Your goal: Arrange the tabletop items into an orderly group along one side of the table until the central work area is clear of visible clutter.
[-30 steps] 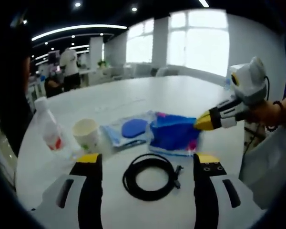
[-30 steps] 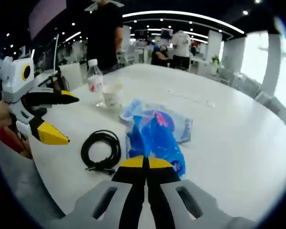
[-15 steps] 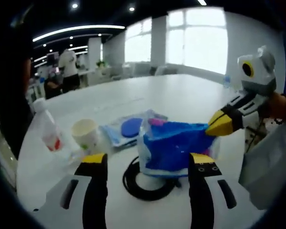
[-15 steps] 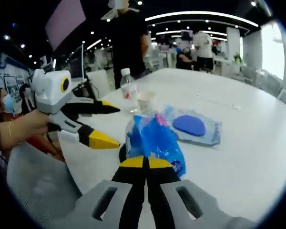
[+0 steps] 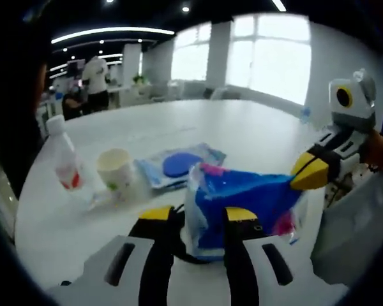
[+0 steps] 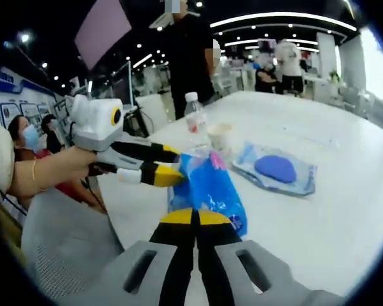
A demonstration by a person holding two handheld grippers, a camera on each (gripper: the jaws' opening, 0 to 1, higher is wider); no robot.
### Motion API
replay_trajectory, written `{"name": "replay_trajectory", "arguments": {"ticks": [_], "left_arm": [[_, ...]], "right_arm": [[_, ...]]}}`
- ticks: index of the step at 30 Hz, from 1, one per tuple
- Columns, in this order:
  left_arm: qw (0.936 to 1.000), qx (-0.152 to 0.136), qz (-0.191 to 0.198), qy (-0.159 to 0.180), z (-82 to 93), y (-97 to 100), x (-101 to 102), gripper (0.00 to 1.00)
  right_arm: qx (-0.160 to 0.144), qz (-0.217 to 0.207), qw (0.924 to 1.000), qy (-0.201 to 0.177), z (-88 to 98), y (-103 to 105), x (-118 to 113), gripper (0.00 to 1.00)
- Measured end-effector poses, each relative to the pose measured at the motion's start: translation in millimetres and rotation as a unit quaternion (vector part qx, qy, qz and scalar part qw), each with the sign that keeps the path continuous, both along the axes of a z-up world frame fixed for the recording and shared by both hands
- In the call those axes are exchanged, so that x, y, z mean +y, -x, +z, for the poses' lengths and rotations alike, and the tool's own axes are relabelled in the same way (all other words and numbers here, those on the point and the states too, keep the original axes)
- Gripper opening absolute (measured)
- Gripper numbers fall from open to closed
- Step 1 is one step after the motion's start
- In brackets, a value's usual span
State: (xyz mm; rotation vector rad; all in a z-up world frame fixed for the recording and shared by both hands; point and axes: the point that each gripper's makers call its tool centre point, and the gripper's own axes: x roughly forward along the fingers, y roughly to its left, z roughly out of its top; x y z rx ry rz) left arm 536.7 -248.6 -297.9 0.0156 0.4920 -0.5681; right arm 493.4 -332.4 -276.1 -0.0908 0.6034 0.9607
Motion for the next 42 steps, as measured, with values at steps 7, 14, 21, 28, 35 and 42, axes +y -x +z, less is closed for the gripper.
{"name": "replay_trajectory", "arguments": {"ticks": [7, 14, 21, 28, 35, 42], "left_arm": [[0.9999, 0.006, -0.004, -0.007, -2.6, 2.0, -2, 0.09], [0.9992, 0.034, 0.021, -0.005, -7.3, 3.8, 3, 0.0], [0.9964, 0.044, 0.067, 0.027, -1.7, -0.9, 13, 0.0], [0.9869, 0.066, 0.117, 0.09, 1.6, -2.8, 19, 0.0], [0.9799, 0.079, 0.142, 0.115, -1.0, -2.6, 26, 0.0], [0.9716, 0.085, 0.175, 0.135, -2.1, -3.6, 37, 0.0]], "right_arm": [[0.006, -0.001, 1.0, 0.005, -3.0, -3, -3, 0.01], [0.011, -0.007, 0.9999, 0.01, -8.8, -6, 2, 0.01], [0.005, -0.014, 0.9999, 0.0, -6.4, -9, 8, 0.01], [-0.006, -0.038, 0.9993, 0.004, -7.7, -17, 9, 0.01], [-0.013, -0.073, 0.9973, -0.003, -6.7, -26, 13, 0.05], [-0.015, -0.12, 0.9927, 0.002, -8.8, -35, 3, 0.29]]}}
